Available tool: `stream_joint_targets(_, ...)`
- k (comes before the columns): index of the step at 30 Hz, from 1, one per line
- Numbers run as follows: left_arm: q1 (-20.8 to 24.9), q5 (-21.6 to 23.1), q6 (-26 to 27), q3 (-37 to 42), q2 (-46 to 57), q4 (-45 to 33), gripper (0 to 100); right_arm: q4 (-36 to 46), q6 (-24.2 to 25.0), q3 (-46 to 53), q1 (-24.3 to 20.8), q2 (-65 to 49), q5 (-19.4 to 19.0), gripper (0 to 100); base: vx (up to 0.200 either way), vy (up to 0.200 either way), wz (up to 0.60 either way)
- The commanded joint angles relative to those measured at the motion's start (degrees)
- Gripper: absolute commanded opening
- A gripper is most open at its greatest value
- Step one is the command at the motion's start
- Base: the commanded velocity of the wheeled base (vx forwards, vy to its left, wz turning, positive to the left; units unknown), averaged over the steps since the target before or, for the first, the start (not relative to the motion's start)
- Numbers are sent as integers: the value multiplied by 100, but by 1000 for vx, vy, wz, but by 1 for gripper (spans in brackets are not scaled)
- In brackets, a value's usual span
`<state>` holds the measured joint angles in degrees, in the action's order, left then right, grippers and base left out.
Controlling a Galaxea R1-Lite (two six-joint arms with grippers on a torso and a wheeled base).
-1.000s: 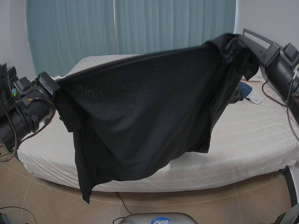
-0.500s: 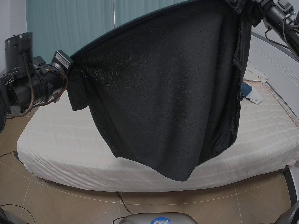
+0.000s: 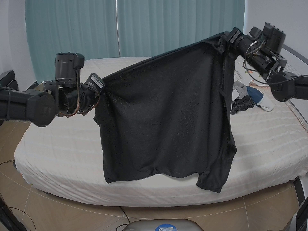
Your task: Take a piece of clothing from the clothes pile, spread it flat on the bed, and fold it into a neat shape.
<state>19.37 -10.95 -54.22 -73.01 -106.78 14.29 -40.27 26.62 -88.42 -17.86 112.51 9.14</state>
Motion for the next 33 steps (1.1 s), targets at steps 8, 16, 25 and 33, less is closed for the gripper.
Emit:
stream_joint_targets(8,-30,31,-167,-1409,-2049,-22,0,-306,9,-439,213,1748,378,0,125,0,0)
stream_joint_targets(16,32,-13,-282,-1954,-2831,-49,0,-544,71,-589,380,2618,501,0,0,0,0)
stream_joint_targets(25,14,-30,-783,-2604,-3525,-102,100,-614,379,-1239,432,3603,562,100,0,0,0)
stream_joint_targets(33,-39,-224,-835,-3281,-4097,-1016,100,-517,379,-1072,468,4139,571,100,0,0,0)
